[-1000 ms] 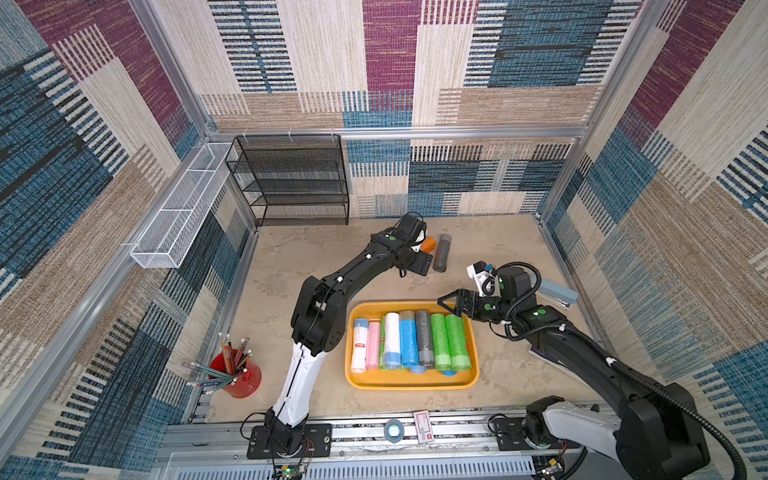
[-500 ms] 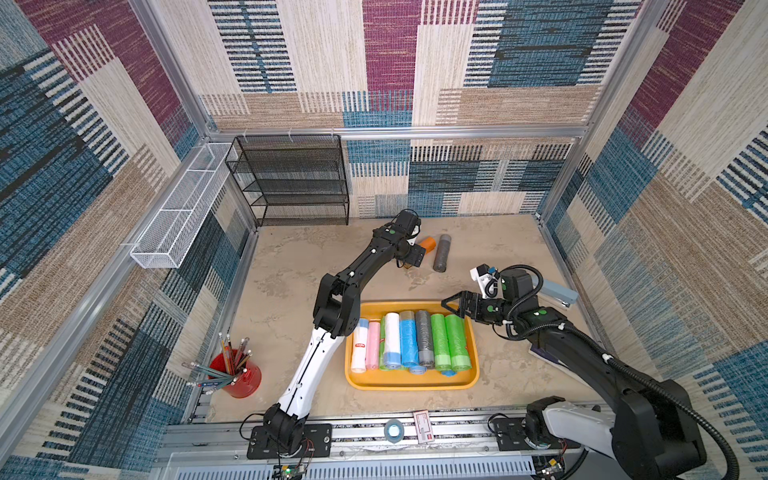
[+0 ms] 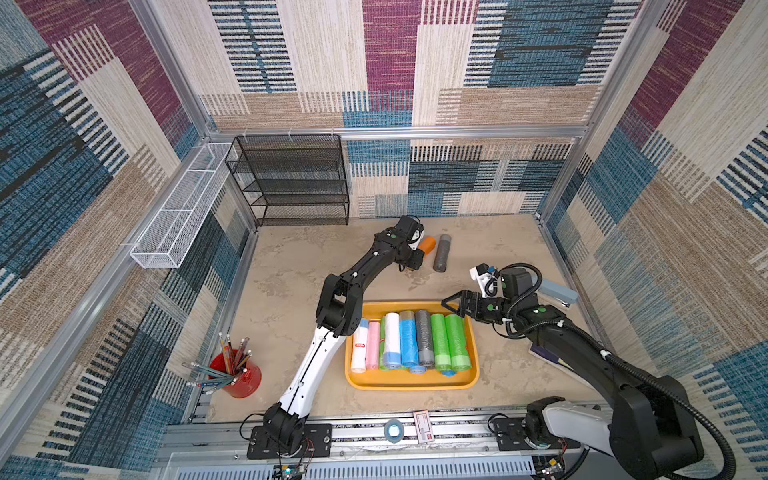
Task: Put the roll of trash bags into the storage box
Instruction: Pick up the roll of trash bags from the center of the board.
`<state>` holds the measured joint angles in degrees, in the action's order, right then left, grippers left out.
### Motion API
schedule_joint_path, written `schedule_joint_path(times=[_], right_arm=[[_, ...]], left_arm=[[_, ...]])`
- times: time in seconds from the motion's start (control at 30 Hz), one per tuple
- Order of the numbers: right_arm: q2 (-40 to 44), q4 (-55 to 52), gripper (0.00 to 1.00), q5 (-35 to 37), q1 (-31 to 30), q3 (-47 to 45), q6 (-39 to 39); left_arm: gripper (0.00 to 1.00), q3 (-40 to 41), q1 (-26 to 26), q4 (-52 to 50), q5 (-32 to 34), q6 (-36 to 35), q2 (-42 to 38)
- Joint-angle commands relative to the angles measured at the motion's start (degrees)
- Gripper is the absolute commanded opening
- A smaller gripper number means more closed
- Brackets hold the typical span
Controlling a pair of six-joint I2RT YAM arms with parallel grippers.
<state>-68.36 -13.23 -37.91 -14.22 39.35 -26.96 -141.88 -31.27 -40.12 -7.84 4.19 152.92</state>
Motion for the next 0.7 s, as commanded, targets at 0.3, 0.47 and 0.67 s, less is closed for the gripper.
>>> schedule_joint_path(times=[0.3,0.47,0.67], right_arm=[[2.7,0.5,0.99,0.1,0.0,-0.8,-0.6],[7.5,-0.4,0.99,1.4,0.0,-2.9,-1.9],[6.5,-3.3,0.99,0.7,0.3,-0.4,1.1]], left_arm=[[0.30,8.0,0.4,6.2,0.3,3.3,-7.4],[0.26,11.7,0.9,7.0,0.1,6.6,-11.9],[0.25,24.9,1.1,8.7,2.6,12.7,-24.1]])
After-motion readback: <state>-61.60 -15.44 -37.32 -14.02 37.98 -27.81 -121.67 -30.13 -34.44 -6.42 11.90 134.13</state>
